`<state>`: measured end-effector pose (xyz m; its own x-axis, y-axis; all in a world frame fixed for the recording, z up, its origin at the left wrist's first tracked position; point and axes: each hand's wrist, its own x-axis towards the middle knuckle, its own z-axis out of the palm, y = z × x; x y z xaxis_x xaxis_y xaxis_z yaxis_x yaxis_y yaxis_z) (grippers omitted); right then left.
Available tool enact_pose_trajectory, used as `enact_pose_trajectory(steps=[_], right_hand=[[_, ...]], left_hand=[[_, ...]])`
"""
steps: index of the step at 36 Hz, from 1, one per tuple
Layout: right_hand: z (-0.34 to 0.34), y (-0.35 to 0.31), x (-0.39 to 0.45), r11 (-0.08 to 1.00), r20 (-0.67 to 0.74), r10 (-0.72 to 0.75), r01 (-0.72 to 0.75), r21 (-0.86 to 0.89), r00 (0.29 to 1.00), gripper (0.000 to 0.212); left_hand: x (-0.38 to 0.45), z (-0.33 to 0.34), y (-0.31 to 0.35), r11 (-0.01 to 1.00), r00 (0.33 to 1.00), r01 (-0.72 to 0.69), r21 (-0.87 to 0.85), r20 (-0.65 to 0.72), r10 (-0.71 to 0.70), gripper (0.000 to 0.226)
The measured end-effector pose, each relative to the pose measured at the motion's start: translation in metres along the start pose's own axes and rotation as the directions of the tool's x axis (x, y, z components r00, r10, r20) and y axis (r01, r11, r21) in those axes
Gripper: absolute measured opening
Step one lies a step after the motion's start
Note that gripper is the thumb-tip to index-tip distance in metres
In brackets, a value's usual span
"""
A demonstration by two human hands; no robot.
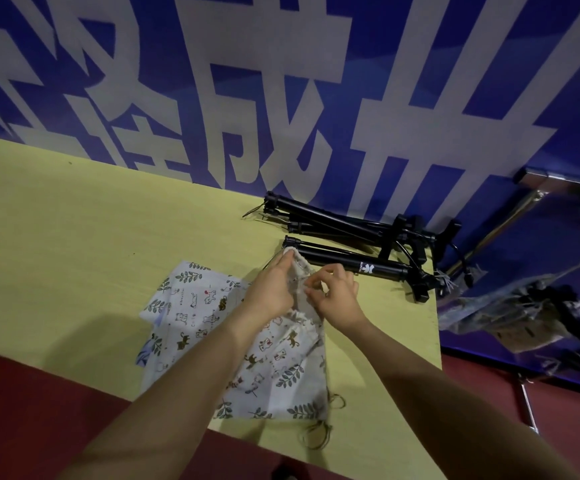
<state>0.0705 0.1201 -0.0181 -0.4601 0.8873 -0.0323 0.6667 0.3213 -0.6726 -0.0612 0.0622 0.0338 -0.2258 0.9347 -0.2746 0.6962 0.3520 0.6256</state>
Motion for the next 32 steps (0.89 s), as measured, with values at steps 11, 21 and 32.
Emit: enact_pose_trajectory(steps=[11,21,32], right_hand=[[-0.033,0.009,0.041,0.999,-0.069,0.038,-0.040,-0.026,0.997,0.019],[-0.059,0.027,0.106,0.941,0.040,0.141,-0.121,-0.315,0.989,0.052],[-0.053,0.064,0.162,0.793,0.127,0.096,0.001,-0.609,0.987,0.061]], left_hand=[[0.032,0.004,0.020,0.990,0.988,-0.027,0.139,-0.149,0.047,0.082],[0.073,-0.006,0.032,0.981,0.972,-0.001,0.196,-0.230,0.047,0.073],[0.112,0.010,0.025,0.987,0.976,0.046,0.156,-0.215,-0.012,0.069]])
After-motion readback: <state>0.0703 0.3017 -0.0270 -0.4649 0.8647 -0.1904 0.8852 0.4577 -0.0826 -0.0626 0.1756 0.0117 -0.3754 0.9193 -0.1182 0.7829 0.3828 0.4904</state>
